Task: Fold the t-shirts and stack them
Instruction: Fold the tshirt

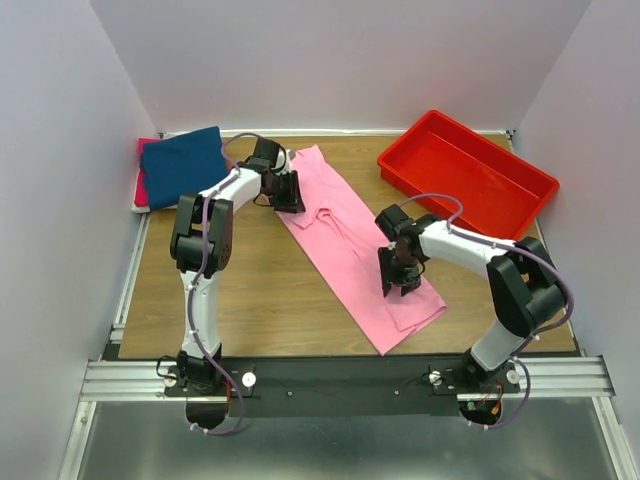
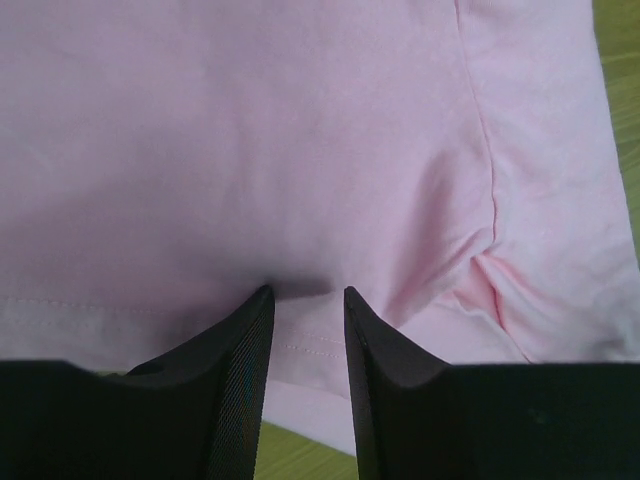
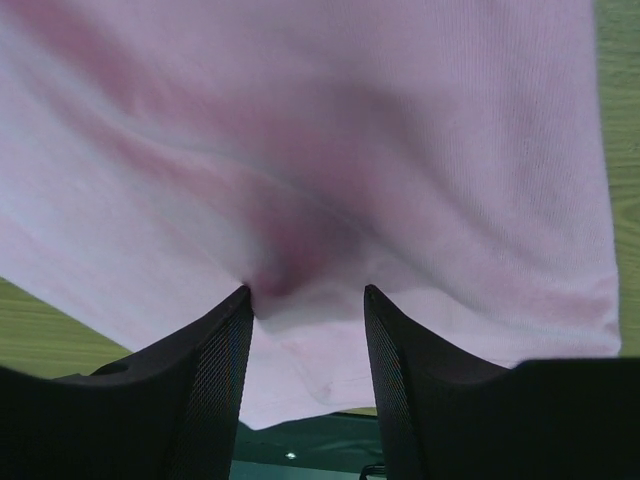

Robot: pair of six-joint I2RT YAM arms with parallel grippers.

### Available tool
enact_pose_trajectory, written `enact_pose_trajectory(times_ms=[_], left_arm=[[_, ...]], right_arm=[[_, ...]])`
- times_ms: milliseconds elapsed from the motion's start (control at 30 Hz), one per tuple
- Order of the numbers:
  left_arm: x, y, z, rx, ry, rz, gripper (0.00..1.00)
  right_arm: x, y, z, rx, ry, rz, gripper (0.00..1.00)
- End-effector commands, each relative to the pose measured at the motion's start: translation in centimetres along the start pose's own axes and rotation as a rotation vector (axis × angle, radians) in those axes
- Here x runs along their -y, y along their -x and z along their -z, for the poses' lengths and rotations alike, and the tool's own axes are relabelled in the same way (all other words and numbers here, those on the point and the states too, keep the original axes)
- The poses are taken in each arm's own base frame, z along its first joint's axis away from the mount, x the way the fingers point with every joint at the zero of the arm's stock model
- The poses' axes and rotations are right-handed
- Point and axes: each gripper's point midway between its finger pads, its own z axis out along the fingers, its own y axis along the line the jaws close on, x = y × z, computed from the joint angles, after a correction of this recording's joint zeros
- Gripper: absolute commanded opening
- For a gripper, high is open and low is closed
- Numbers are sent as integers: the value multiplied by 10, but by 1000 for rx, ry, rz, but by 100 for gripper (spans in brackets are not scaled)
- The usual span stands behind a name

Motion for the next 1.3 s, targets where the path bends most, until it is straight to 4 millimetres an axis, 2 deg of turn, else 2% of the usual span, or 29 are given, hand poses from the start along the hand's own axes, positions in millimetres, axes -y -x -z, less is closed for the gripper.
enact_pose_trajectory(times_ms=[0,33,67,133,200,233,267,300,333,400,433,633,833,933,1033,1067,1100,1133,1167,1200,1233,1267], left_arm=[[-19,-5,-25,-30,42,9,42],[-22,-4,-27,-36,51,9,42],[-23,8,-26,-15,56,4,42],[-33,9,-34,-29,81,12,42],[-38,28,-35,0,97,0,42],[-43,24,-38,-14,106,4,42],[-43,35,-37,8,107,-9,42],[-51,36,-41,2,121,-12,42],[-49,47,-39,24,118,-26,42],[-57,50,-44,19,124,-43,42],[-55,61,-43,41,118,-58,42],[-55,80,-48,81,95,-149,42],[-48,89,-48,99,59,-196,42],[-39,96,-40,119,35,-212,43],[-16,114,-17,179,-1,-249,43],[-2,126,1,219,-20,-266,43],[-1,128,2,226,-21,-269,44],[17,142,25,279,-44,-294,45],[26,147,38,302,-55,-304,45],[35,153,51,325,-64,-314,45],[49,155,73,351,-79,-331,46],[55,154,82,356,-81,-335,47]], right_arm=[[-12,0,-10,-9,60,-16,55],[-15,0,-12,-16,69,-25,55],[-20,1,-15,-19,79,-24,54],[-30,-2,-17,-38,109,-34,54],[-45,-5,-20,-61,132,-31,54],[-50,-7,-21,-70,137,-27,54],[-56,-7,-22,-75,143,-22,54],[-67,-9,-22,-86,158,-7,54],[-73,-10,-23,-95,165,-17,54],[-90,-11,-24,-115,186,-4,54],[-96,-9,-24,-116,195,-4,54],[-137,-3,-25,-133,253,37,54],[-168,0,-23,-140,303,82,55],[-184,6,-18,-107,320,140,56],[-188,18,2,-46,312,143,59],[-190,23,16,-13,320,142,59],[-185,23,15,-14,297,137,61],[-179,25,30,16,276,129,62],[-178,27,36,39,276,125,63],[-169,22,42,29,245,122,63],[-159,18,47,37,221,114,63],[-151,13,48,29,200,114,63]])
